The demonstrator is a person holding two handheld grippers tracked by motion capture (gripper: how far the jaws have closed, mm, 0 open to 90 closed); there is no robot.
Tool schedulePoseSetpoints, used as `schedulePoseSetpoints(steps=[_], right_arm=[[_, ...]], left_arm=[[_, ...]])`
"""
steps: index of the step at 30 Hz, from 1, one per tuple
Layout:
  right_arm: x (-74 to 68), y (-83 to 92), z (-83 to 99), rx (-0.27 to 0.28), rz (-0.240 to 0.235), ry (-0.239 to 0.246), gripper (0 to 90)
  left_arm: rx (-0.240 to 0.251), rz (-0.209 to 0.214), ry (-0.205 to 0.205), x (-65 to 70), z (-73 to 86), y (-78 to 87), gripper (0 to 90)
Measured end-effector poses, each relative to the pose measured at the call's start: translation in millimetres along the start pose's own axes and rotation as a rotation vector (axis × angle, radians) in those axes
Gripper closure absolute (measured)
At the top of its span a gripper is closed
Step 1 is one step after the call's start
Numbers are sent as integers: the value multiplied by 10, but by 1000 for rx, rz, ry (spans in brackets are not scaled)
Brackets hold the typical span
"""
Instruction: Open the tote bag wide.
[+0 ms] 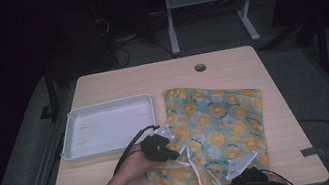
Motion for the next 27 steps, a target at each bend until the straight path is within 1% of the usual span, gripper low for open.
schedulePoseSetpoints(steps=[2, 3, 5, 7, 10, 11, 13, 14, 16, 17, 18, 20, 21, 23, 24, 27], right_arm=[[42, 43, -11, 19, 1, 2, 894], [51, 70, -24, 34, -2, -15, 897], [90, 104, -40, 54, 8, -20, 899], [135, 146, -57, 68, 19, -33, 900], [208, 219, -98, 104, 39, -41, 900], [222, 231, -108, 112, 43, -47, 900], [268, 272, -129, 132, 54, -55, 900], [286, 295, -141, 146, 50, -61, 900], [340, 347, -160, 175, 58, -66, 899], [358, 368, -161, 180, 60, -70, 899], [394, 403, -169, 195, 72, -76, 899], [440, 460, -183, 215, 77, -84, 899], [477, 499, -194, 231, 84, -90, 899], [528, 537, -204, 243, 90, -94, 899], [567, 556, -211, 251, 98, -104, 899], [668, 587, -226, 266, 107, -104, 898]], left_arm=[[0, 1, 1, 0, -1, 1, 890], [3, 0, -3, -2, -3, 1, 890], [12, -1, -7, 0, -12, 17, 887], [28, -2, -7, 9, -29, 43, 874], [55, -3, -11, 24, -61, 111, 846], [66, -4, -9, 30, -71, 135, 830], [80, -18, -22, 47, -91, 194, 782], [91, -24, -37, 50, -105, 246, 754], [119, -23, -35, 64, -128, 316, 698], [136, -21, -38, 70, -137, 360, 677], [142, -18, -38, 78, -139, 380, 638], [132, 0, -53, 111, -119, 408, 556], [131, -7, -63, 117, -113, 411, 529], [122, 2, -67, 146, -105, 389, 496], [115, 4, -71, 155, -104, 374, 478], [95, 14, -87, 181, -104, 313, 446]])
Point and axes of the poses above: each handheld gripper's, and its own axes: y roughly backward along the jaws, z roughly out of its underside, x roughly to its right, the point moved 8 cm from there along -y, roughly forward along the jaws, and after that the axes turned 2 degrees about -y, right-handed, at the moved point
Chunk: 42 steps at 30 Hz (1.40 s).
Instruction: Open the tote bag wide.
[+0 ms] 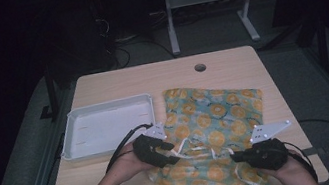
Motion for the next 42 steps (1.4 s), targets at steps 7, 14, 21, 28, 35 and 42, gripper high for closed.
schedulePoseSetpoints(steps=[7, 14, 21, 28, 35, 42], right_arm=[[103, 58, -11, 7, 15, -21, 895], [325, 144, -80, 20, 59, -33, 895], [550, 192, -152, 29, 82, -54, 895], [749, 243, -245, 51, 101, -96, 883], [722, 409, -283, 111, 105, -133, 677], [486, 453, -221, 103, 91, -144, 459]], left_arm=[[-43, 7, -29, 10, 7, -120, 759], [67, 24, 15, -23, -207, -9, 894], [128, 14, 22, -118, -448, 60, 895], [209, 4, 56, -308, -722, 93, 895], [266, -8, 105, -471, -819, 19, 896], [272, -34, 119, -555, -804, 8, 896]])
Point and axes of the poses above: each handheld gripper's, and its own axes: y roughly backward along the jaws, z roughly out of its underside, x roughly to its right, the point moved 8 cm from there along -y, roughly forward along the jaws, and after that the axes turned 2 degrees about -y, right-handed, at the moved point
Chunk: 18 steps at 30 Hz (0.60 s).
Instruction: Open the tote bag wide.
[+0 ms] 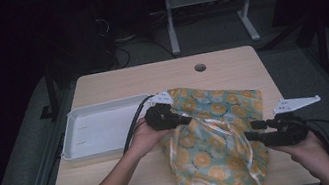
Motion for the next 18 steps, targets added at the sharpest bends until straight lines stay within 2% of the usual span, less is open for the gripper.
schedulePoseSetpoints(steps=[3, 6, 9, 12, 15, 16, 18], right_arm=[[-142, 8, 14, -10, 13, 21, 404], [-295, 30, -29, -13, 46, 69, 386], [-461, 0, -80, -14, 24, 103, 375], [-445, -115, -21, -63, 57, 111, 350], [-387, -246, 117, -120, 57, 87, 341], [-371, -280, 165, -144, 60, 84, 360], [-350, -331, 238, -172, 49, 75, 459]], left_arm=[[4, -5, 0, -20, 2, -1, 896], [4, -9, 5, -18, 4, -23, 896], [0, -11, 3, -13, 12, -45, 896], [-3, -10, -1, -9, 16, -39, 896], [-1, -10, -1, -12, 19, -20, 896], [0, -9, 1, -13, 20, -19, 896], [1, -10, 3, -15, 22, -20, 896]])
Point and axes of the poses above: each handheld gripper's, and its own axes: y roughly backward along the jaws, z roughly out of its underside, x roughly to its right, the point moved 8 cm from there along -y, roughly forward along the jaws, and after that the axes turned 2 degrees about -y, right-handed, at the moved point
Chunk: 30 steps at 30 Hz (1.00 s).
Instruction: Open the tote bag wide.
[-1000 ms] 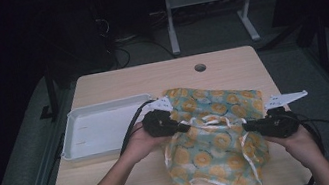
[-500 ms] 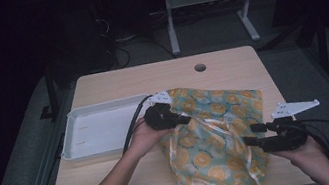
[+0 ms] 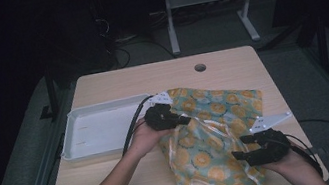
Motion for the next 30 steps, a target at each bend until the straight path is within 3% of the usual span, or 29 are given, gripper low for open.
schedulePoseSetpoints(steps=[4, 7, 12, 20, 30], right_arm=[[64, -42, 81, -44, -17, 3, 797], [108, 24, 65, -16, -20, -8, 879], [179, 166, -26, 25, 1, 14, 889], [467, 358, -275, 97, 48, 24, 890], [834, 303, -516, 115, 113, 0, 891]], left_arm=[[-10, 4, -19, 7, 7, 17, 896], [-1, 10, -18, 22, -6, 42, 896], [25, 13, -9, 24, -69, 100, 896], [45, -6, -27, -17, -271, 158, 895], [55, -54, -15, -237, -432, 74, 895]])
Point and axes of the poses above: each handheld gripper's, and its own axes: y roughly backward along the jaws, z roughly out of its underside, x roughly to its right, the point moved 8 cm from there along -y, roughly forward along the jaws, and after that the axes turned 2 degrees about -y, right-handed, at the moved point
